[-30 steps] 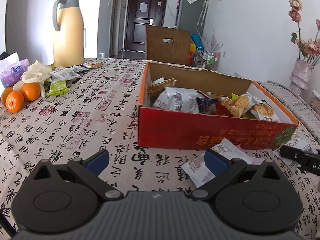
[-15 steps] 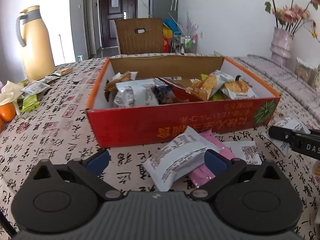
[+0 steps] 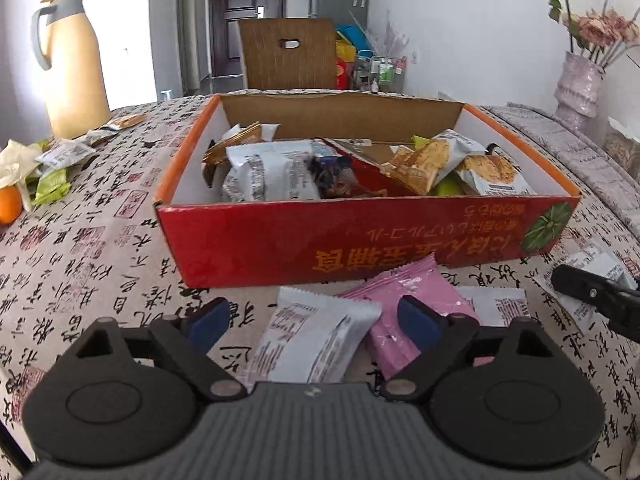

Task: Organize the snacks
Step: 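Grasp a white packet with the left tool while the right tool holds the silver packet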

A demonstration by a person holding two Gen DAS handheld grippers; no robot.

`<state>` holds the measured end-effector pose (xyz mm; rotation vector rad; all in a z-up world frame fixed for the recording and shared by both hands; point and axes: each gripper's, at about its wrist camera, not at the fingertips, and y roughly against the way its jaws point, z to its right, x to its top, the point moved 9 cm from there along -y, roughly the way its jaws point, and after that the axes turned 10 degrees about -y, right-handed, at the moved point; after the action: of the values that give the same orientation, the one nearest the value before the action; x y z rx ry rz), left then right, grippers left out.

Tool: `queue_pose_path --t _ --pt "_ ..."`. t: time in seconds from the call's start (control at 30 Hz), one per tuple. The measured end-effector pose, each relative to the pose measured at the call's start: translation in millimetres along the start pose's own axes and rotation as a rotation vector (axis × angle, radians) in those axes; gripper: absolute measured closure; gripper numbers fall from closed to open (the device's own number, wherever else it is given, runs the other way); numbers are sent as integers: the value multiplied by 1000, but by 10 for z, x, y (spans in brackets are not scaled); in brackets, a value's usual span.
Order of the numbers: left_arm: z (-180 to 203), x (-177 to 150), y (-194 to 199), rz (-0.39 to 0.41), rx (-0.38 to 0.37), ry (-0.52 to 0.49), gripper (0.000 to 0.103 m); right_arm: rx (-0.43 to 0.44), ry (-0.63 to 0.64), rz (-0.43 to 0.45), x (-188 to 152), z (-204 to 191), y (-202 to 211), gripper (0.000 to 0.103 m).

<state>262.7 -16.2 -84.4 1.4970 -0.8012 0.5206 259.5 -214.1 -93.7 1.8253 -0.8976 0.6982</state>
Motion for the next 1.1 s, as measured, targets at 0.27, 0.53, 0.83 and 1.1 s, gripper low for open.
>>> queue_pose_path --t 0.27,0.53,0.83,1.1 --pt "-76 -77 112 -15 19 -4 22 -5 6 -1 -5 -7 -7 66" --pt "-55 -256 92 -55 40 -71 30 -11 11 -1 -14 -10 -16 66" --pt "-15 -244 184 -13 20 -40 62 -11 35 7 -29 -44 -6 66" --pt "-54 -100 468 66 35 -19 62 -3 56 42 19 -112 120 66"
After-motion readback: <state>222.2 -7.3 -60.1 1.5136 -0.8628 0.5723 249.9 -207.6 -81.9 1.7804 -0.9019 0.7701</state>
